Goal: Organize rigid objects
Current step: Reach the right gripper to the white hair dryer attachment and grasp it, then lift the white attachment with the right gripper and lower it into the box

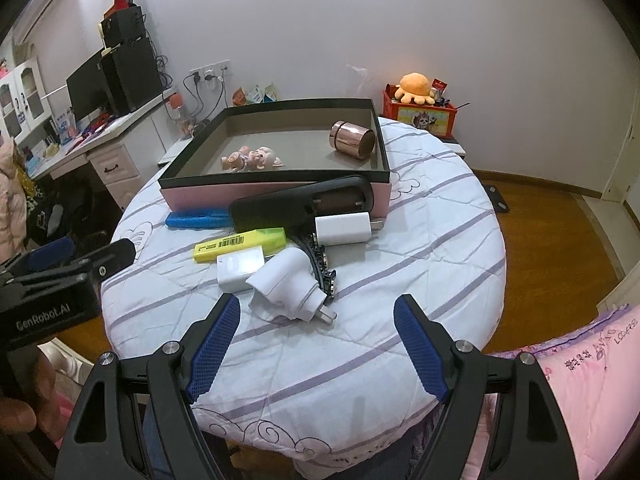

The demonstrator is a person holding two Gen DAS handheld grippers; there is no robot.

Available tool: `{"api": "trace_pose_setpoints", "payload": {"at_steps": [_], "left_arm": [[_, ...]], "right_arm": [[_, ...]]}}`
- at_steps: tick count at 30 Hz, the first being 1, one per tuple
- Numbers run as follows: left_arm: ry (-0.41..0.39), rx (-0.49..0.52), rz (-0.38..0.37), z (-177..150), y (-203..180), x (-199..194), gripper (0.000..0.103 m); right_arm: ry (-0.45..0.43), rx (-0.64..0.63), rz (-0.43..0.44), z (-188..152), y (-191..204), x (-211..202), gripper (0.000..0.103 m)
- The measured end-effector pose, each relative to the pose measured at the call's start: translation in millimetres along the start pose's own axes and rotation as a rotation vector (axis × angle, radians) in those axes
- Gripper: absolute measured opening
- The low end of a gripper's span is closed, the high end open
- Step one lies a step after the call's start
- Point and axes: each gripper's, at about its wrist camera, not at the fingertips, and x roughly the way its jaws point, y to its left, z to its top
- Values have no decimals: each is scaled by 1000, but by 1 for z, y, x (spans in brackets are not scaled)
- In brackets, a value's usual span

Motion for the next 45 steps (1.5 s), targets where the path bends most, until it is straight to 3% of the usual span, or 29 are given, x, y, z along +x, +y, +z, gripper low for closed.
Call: {"api": "trace_pose_setpoints", "payload": {"at_steps": [25,31,33,45], "left_arm": [[75,-36,17,3,13,37,103],[91,-41,25,5,16,47,103],[97,-40,24,5,15,49,103],[103,-36,23,6,12,53,103]], "right_arm": [[168,-170,-16,6,16,90,81],[166,-223,-1,6,21,102,80],[163,-223,28,6,21,101,64],[139,-174,63,4,14,85,62]]}}
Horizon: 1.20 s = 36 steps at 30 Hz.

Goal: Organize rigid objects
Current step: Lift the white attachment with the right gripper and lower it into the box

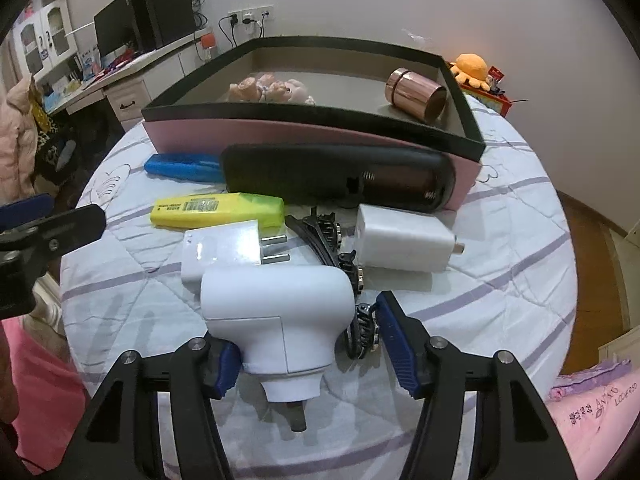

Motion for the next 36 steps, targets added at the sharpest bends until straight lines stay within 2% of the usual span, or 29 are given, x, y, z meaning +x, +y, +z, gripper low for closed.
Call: {"api": "trace_pose_setpoints", "payload": {"at_steps": [11,25,29,36], "left_arm": [[-12,4,-1,2,-1,-2,103],[-47,-7,-12,26,1,0,103],[-38,-6,-18,28,-1,6,103],[-15,5,-27,25,-7,15,103]], "right_arm": [[-61,40,14,7,-6,-28,62],[-140,51,72,35,-8,-56,62],[-94,40,69,34,-7,-38,62],[2,35,56,13,-7,1,64]]}}
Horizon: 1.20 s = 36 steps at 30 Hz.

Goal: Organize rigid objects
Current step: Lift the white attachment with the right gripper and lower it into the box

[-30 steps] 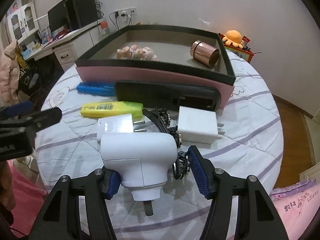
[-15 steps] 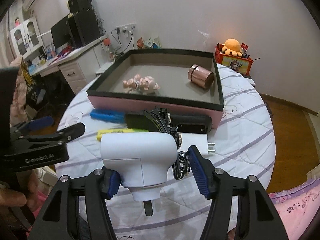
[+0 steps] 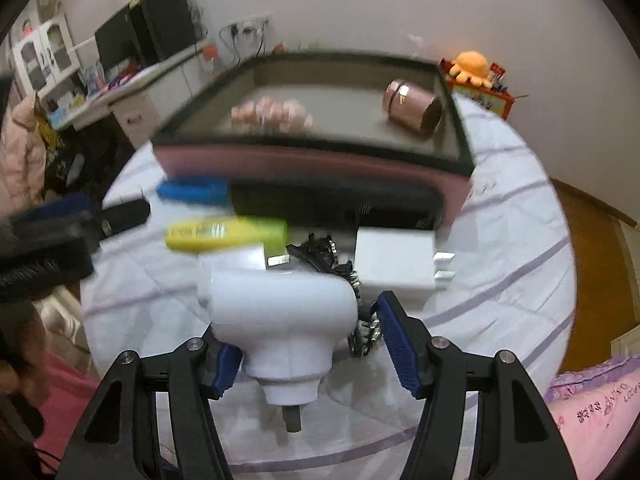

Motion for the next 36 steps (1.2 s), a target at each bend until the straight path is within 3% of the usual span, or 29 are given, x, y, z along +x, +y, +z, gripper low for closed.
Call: {"api": "trace_pose_setpoints", "payload": {"at_steps": [11,14,22,27,36], "left_arm": [[5,-2,0,-2,0,4,103],[6,0,-2,-4,-1,4,103],[-6,-9,1,-6,0,-2,103],[-15,-13,0,-4,2,-4,103],[-45,-33,5,17,10,-7,103]], "right_arm": [[10,0,-1,-8,6,-8,64],[-6,18,9,-10,5,-8,50],[-42,19,26,-9,8,-22,50],[-111,7,58,4,13,-51,49],[-184,-34,70,47,17,-60,49]]}}
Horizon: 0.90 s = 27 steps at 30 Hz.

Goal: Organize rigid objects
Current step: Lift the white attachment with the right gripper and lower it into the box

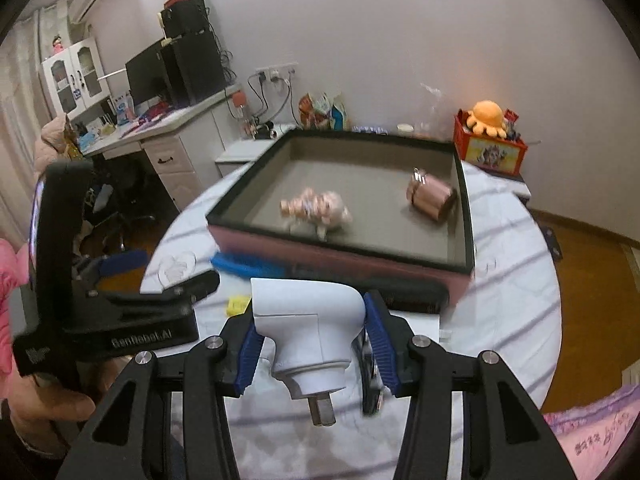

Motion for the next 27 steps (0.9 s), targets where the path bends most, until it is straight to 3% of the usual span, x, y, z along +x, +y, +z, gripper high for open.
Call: {"api": "trace_pose_setpoints", "payload": {"at_steps": [7,11,18,27], "left_arm": [[-35,-4,6,28,-1,6,103],[-34,-1,16,42,-3,17,103],[-19,7,25,56,-10,36,103],[-8,15,23,58,-16,44,103]], "right_arm": [[-78,-12,-44,55,-14,21,49],[-67,3,-85,73,-30,52,49],[23,67,-113,74,-61,110,49],[104,83,-158,58,-70,136,51]]}}
